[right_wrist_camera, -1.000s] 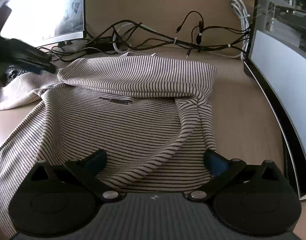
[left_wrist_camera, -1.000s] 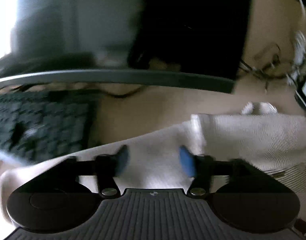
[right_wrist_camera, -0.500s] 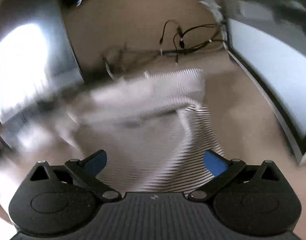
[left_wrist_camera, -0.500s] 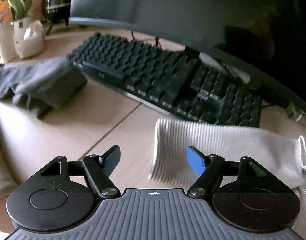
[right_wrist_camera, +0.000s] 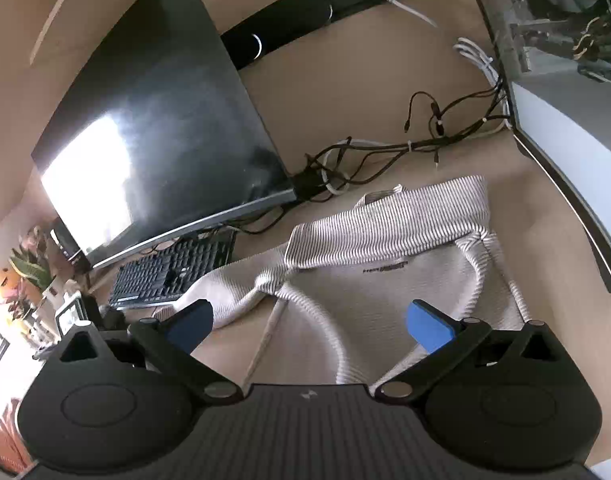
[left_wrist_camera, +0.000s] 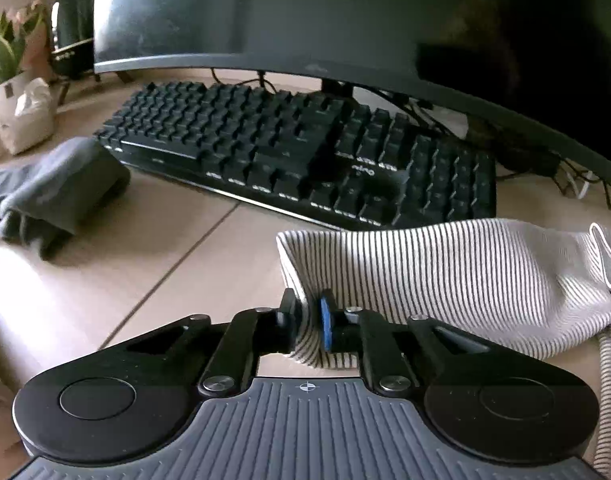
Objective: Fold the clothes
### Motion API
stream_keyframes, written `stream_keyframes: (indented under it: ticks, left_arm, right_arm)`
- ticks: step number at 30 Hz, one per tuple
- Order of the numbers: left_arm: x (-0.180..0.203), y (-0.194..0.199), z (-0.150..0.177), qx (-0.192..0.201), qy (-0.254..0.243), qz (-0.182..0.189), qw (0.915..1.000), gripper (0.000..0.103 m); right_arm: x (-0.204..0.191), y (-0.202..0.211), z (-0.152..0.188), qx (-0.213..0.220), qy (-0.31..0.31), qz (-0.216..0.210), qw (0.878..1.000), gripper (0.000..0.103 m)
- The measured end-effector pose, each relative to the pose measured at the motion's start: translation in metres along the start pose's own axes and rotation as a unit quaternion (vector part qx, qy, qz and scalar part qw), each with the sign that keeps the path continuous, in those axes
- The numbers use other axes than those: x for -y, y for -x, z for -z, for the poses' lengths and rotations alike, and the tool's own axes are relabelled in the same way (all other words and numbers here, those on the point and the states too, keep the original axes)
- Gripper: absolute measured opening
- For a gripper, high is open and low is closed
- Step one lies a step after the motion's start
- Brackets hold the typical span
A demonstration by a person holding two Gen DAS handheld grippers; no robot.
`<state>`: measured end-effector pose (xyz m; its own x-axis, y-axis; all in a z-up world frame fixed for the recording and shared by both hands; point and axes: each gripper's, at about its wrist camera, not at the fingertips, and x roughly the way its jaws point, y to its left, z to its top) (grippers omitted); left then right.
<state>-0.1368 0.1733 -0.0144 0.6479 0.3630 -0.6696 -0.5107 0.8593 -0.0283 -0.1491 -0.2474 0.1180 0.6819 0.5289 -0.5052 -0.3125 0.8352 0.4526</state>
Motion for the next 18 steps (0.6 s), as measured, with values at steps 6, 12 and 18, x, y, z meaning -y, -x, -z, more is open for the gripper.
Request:
stream_keyframes:
  ticks: [6, 12, 18]
  left_arm:
    - [0.019, 0.042, -0.026, 0.04, -0.009, -0.02, 0.9989, 0.006]
    - [0.06, 0.091, -0.062, 0.09, -0.05, -0.04, 0.9939, 0.006]
    - [0.116, 0.144, -0.09, 0.141, -0.092, -0.046, 0.9846, 0.006]
  right_arm:
    - [0.027, 0.016, 0.012, 0.0, -0.027, -0.036, 0.999, 0.103]
    - [0.048, 0.023, 0.016, -0.018, -0.014, -0.037, 0.999, 0.103]
    - [0.074, 0.025, 0.019, -0.033, -0.021, -0.067, 0.997, 0.103]
